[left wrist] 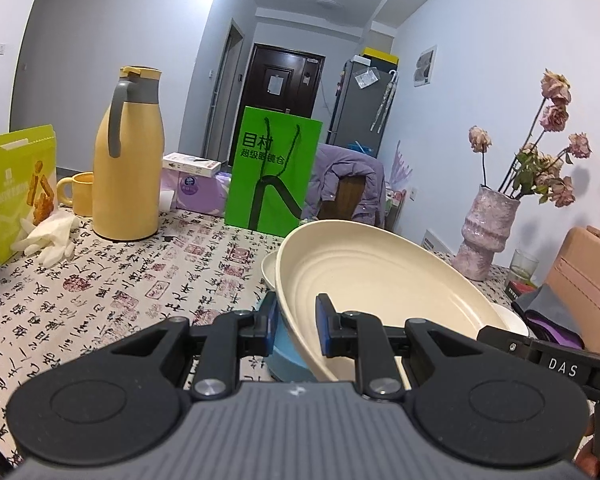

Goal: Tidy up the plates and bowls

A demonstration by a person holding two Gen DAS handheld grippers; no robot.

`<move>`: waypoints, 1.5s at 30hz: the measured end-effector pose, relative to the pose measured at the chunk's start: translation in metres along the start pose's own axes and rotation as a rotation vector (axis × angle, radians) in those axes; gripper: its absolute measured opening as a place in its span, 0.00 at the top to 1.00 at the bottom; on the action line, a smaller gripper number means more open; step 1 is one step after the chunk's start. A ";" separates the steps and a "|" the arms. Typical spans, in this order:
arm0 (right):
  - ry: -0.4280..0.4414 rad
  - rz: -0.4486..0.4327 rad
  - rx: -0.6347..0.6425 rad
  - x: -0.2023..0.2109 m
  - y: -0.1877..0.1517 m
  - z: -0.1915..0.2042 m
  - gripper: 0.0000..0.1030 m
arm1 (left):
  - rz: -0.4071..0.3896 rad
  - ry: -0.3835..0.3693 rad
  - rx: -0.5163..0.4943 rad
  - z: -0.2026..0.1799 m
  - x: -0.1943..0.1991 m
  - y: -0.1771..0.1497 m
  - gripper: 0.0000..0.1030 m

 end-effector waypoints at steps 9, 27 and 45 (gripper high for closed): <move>-0.012 0.018 -0.020 0.009 -0.017 -0.012 0.85 | 0.019 -0.026 -0.010 -0.009 0.001 -0.015 0.81; -0.015 0.034 -0.057 0.026 -0.050 -0.037 0.85 | 0.051 -0.048 -0.061 -0.030 0.006 -0.045 0.81; -0.025 0.065 -0.090 0.035 -0.081 -0.061 0.85 | 0.130 -0.069 -0.086 -0.042 -0.003 -0.077 0.81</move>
Point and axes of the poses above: each gripper's, at about its wrist camera, not at the fingertips, and x roughly against the way its jaws point, z to its left, y to its top, the point moved 5 cm from there along -x, roughly the way its jaws point, and after that the axes turned 8 degrees about z, right-handed, at the moved point
